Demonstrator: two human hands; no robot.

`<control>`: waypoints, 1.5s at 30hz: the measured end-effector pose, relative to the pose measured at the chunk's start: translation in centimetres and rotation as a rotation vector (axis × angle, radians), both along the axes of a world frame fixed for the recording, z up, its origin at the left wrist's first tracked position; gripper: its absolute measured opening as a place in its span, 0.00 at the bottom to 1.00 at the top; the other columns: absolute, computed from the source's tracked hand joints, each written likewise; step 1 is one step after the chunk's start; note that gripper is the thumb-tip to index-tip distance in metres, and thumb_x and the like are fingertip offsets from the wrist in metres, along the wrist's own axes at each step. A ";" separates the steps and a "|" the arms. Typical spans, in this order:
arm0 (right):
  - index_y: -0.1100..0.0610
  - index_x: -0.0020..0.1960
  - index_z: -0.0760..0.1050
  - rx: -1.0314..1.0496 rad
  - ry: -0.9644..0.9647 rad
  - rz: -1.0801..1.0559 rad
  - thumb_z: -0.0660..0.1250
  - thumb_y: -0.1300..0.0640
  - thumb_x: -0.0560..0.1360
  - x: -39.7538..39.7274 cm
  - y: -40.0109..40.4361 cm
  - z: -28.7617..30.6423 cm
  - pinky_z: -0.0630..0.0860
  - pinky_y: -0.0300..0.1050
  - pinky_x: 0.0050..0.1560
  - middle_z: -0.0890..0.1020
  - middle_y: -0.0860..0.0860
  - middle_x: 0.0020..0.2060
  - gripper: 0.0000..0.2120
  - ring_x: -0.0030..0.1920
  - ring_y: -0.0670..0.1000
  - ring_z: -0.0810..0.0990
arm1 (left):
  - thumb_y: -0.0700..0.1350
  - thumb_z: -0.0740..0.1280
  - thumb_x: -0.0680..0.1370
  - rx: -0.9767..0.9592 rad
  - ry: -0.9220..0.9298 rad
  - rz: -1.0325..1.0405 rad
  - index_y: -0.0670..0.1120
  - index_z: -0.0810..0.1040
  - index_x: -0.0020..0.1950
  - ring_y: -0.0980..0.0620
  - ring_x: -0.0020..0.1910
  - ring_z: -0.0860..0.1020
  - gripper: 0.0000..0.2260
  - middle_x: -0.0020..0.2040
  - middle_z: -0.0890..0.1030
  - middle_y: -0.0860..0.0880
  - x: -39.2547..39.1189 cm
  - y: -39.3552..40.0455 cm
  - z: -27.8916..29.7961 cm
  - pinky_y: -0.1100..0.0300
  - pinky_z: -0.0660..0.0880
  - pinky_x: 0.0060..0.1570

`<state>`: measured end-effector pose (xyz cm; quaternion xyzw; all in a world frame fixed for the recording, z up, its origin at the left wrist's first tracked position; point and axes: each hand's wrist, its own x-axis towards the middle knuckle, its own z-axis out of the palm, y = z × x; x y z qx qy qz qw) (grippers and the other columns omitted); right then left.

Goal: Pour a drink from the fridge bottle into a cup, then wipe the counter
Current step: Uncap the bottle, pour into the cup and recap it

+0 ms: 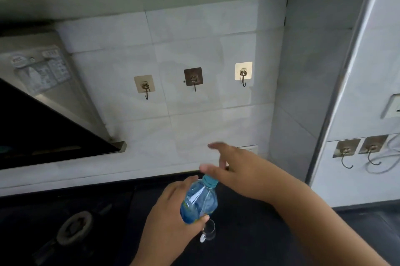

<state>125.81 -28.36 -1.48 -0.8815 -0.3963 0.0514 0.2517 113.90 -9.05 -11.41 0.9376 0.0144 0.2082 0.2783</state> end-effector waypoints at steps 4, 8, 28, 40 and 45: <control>0.48 0.67 0.76 0.001 -0.127 0.316 0.67 0.50 0.83 1.1 -0.6 0.3 0.68 0.27 0.54 0.75 0.40 0.56 0.13 0.54 0.39 0.75 | 0.58 0.81 0.67 -0.004 -0.053 0.013 0.84 0.58 0.65 0.75 0.65 0.67 0.40 0.65 0.64 0.78 0.4 0.1 0.4 0.82 0.65 0.53; 0.52 0.51 0.75 -0.053 -0.228 -0.019 0.59 0.38 0.84 0.4 1.5 1.0 0.67 0.38 0.38 0.76 0.45 0.42 0.18 0.40 0.44 0.74 | 0.58 0.80 0.67 0.034 -0.081 0.012 0.76 0.63 0.71 0.71 0.63 0.72 0.39 0.64 0.68 0.74 1.0 0.1 1.1 0.78 0.69 0.54; 0.48 0.44 0.67 -0.033 -0.358 0.001 0.51 0.24 0.77 0.9 3.0 -0.4 0.73 0.44 0.36 0.75 0.45 0.32 0.27 0.33 0.46 0.74 | 0.56 0.81 0.68 0.026 -0.062 0.030 0.70 0.66 0.73 0.61 0.61 0.76 0.39 0.62 0.72 0.66 0.9 2.7 2.9 0.60 0.80 0.59; 0.54 0.34 0.66 0.030 -0.454 -0.329 0.49 0.30 0.80 0.2 4.9 -0.4 0.69 0.44 0.32 0.73 0.49 0.27 0.30 0.30 0.53 0.75 | 0.58 0.80 0.68 0.083 -0.124 0.080 0.67 0.65 0.75 0.62 0.59 0.76 0.39 0.61 0.72 0.65 1.2 1.9 3.9 0.65 0.77 0.56; 0.52 0.38 0.67 0.257 -0.589 0.050 0.54 0.34 0.82 1.5 4.1 -0.4 0.68 0.47 0.29 0.70 0.46 0.30 0.24 0.30 0.50 0.69 | 0.56 0.82 0.67 -0.059 -0.102 -0.027 0.76 0.65 0.68 0.68 0.62 0.73 0.38 0.61 0.72 0.70 1.2 2.9 4.7 0.69 0.72 0.57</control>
